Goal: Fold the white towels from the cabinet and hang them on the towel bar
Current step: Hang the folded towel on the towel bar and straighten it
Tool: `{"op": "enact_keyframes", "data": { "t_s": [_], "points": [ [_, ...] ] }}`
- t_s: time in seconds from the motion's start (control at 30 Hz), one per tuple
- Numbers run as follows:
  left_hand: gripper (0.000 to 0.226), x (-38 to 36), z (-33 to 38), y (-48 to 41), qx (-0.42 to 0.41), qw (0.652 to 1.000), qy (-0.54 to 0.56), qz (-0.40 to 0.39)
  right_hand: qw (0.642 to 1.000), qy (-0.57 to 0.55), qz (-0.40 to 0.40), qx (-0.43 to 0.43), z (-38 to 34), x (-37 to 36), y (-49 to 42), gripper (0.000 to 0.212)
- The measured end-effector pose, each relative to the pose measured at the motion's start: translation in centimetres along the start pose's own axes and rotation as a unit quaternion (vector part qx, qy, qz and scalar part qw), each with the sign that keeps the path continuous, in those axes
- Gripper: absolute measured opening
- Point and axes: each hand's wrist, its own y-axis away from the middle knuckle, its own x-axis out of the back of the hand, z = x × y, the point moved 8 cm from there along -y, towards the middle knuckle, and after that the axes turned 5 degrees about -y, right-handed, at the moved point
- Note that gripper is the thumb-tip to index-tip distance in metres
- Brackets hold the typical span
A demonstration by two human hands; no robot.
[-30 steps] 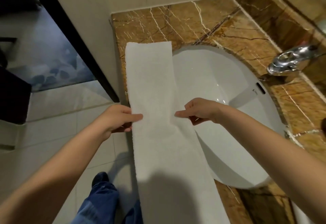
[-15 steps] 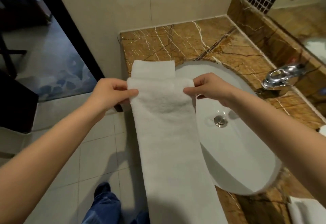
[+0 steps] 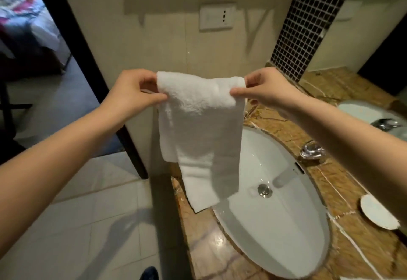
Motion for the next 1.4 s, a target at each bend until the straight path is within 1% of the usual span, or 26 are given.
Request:
{"op": "enact_keyframes", "data": {
  "t_s": [0.1, 0.2, 0.27, 0.33, 0.37, 0.4, 0.47, 0.53, 0.63, 0.73, 0.83, 0.93, 1.03, 1.1, 1.17, 1.23, 1.33, 1.4],
  "points": [
    [0.019, 2.0, 1.8, -1.7, 0.011, 0.999, 0.034, 0.002, 1.000, 0.007, 0.028, 0.011, -3.1, 1.7, -0.8, 0.025],
    [0.010, 3.9, 3.7, -3.5, 0.036, 0.997, 0.074, -0.011, 0.998, -0.026, 0.058, -0.005, -5.6, 3.3, -2.0, 0.038],
    [0.006, 5.2, 4.8, -4.6, 0.065, 0.991, 0.114, -0.019, 0.997, -0.053, 0.050, -0.025, -7.1, 3.9, -2.8, 0.037],
    [0.004, 6.4, 5.4, -5.8, 0.110, 0.980, 0.163, -0.018, 0.995, -0.087, 0.015, -0.038, -8.7, 4.0, -3.5, 0.030],
    [0.003, 7.0, 5.6, -6.3, 0.136, 0.972, 0.191, -0.016, 0.995, -0.089, 0.002, -0.038, -9.5, 4.1, -3.9, 0.033],
    [0.003, 7.5, 5.9, -6.8, 0.157, 0.963, 0.219, -0.017, 0.996, -0.075, 0.000, -0.037, -10.2, 4.4, -4.3, 0.036],
    [0.004, 8.1, 6.9, -7.7, 0.174, 0.948, 0.263, -0.040, 0.999, -0.032, 0.026, -0.032, -11.5, 5.3, -5.0, 0.039],
    [0.013, 8.6, 8.1, -8.4, 0.164, 0.948, 0.264, -0.071, 0.998, -0.008, 0.057, -0.025, -12.6, 5.8, -5.7, 0.034],
    [0.025, 9.7, 9.5, -9.4, 0.122, 0.966, 0.212, -0.081, 0.996, 0.003, 0.088, -0.003, -14.1, 6.3, -6.5, 0.029],
    [0.019, 10.9, 10.2, -10.3, 0.094, 0.976, 0.188, -0.058, 0.994, -0.005, 0.112, 0.014, -15.0, 7.4, -7.0, 0.024],
    [0.013, 11.5, 10.8, -11.1, 0.071, 0.981, 0.174, -0.036, 0.992, 0.004, 0.125, 0.005, -15.1, 8.8, -7.1, 0.017],
    [0.008, 11.7, 11.8, -11.5, 0.050, 0.986, 0.152, -0.036, 0.991, -0.013, 0.133, 0.004, -15.4, 9.9, -7.2, 0.021],
    [0.014, 12.1, 12.9, -12.1, 0.043, 0.989, 0.144, -0.020, 0.987, -0.068, 0.145, 0.004, -15.9, 11.1, -7.1, 0.024],
    [0.016, 12.6, 13.8, -12.6, 0.037, 0.989, 0.141, -0.010, 0.989, -0.066, 0.131, 0.001, -16.5, 11.7, -7.2, 0.030],
    [0.014, 12.9, 14.5, -13.2, 0.039, 0.987, 0.154, -0.003, 0.994, -0.035, 0.108, -0.001, -17.2, 12.1, -7.4, 0.031],
    [0.013, 12.9, 14.7, -13.6, 0.059, 0.981, 0.185, -0.007, 0.995, -0.013, 0.099, 0.012, -17.8, 12.5, -7.4, 0.025],
    [0.023, 12.1, 15.0, -14.2, 0.095, 0.959, 0.260, -0.059, 0.992, -0.004, 0.120, 0.032, -18.3, 13.0, -7.9, 0.023],
    [0.027, 11.7, 15.1, -14.6, 0.096, 0.951, 0.278, -0.100, 0.990, -0.011, 0.135, 0.044, -18.8, 13.2, -8.5, 0.017]
  ]
}}
